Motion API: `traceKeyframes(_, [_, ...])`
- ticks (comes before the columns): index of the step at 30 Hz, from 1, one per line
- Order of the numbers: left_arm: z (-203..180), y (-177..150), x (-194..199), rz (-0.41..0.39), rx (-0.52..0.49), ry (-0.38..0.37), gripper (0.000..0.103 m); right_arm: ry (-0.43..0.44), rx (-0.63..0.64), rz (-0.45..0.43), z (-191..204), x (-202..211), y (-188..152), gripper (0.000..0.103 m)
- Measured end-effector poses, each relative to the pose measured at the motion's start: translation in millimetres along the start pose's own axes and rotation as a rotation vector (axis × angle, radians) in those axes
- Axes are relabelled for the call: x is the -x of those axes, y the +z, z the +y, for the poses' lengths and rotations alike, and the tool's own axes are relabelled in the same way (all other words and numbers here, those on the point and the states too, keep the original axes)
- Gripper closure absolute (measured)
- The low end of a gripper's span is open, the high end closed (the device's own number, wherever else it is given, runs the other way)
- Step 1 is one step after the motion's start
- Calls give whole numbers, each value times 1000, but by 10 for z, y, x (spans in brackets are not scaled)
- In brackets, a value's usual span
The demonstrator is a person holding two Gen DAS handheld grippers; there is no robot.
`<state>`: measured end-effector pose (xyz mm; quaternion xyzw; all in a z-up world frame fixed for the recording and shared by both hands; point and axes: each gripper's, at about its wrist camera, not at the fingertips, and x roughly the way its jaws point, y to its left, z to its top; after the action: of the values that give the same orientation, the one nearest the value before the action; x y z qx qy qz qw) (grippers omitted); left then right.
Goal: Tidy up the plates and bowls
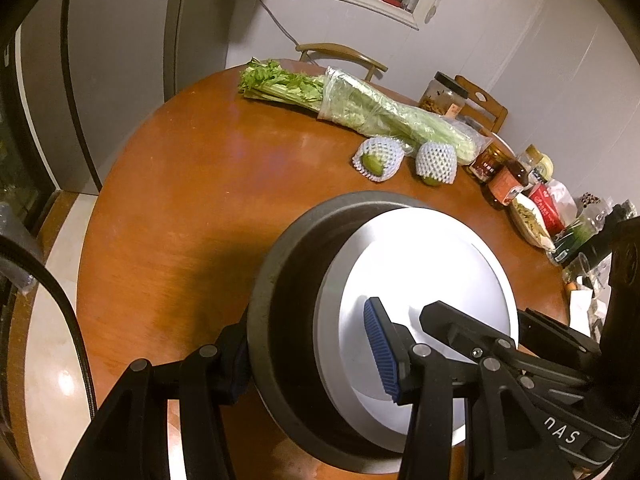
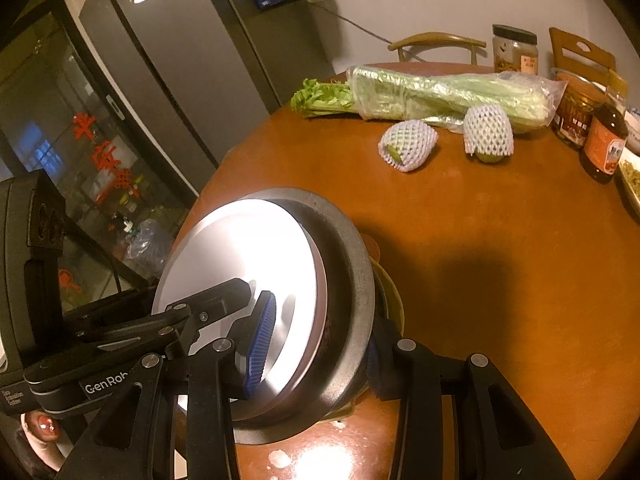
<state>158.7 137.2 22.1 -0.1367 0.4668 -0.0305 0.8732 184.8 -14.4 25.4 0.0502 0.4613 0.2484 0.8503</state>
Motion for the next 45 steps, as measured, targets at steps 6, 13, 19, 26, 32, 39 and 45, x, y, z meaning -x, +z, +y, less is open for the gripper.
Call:
traceKeyframes(6, [-5, -21, -38, 4, -9, 24, 53, -1, -4, 12, -37, -67, -19, 61])
traceKeyframes(13, [4, -26, -53, 7, -5, 24, 53, -9, 6, 10, -33, -82, -27, 61])
traceKeyframes(19, [14, -34, -58, 2, -8, 32, 53, -7, 5, 4, -28, -81, -30, 61])
traceKeyframes(26, [11, -47, -75, 3, -10, 35, 53, -9, 6, 5, -32, -103, -29, 61])
traceKeyframes(32, [25, -62, -80, 7, -8, 36, 53, -20, 9, -1, -40, -115, -39, 61])
traceKeyframes(39, [34, -99, -88, 13, -6, 40, 53, -48, 32, -14, -15, -109, -42, 61])
traceKeyframes(45, [31, -107, -96, 15, -6, 38, 53, -59, 40, -16, 6, -105, -40, 61])
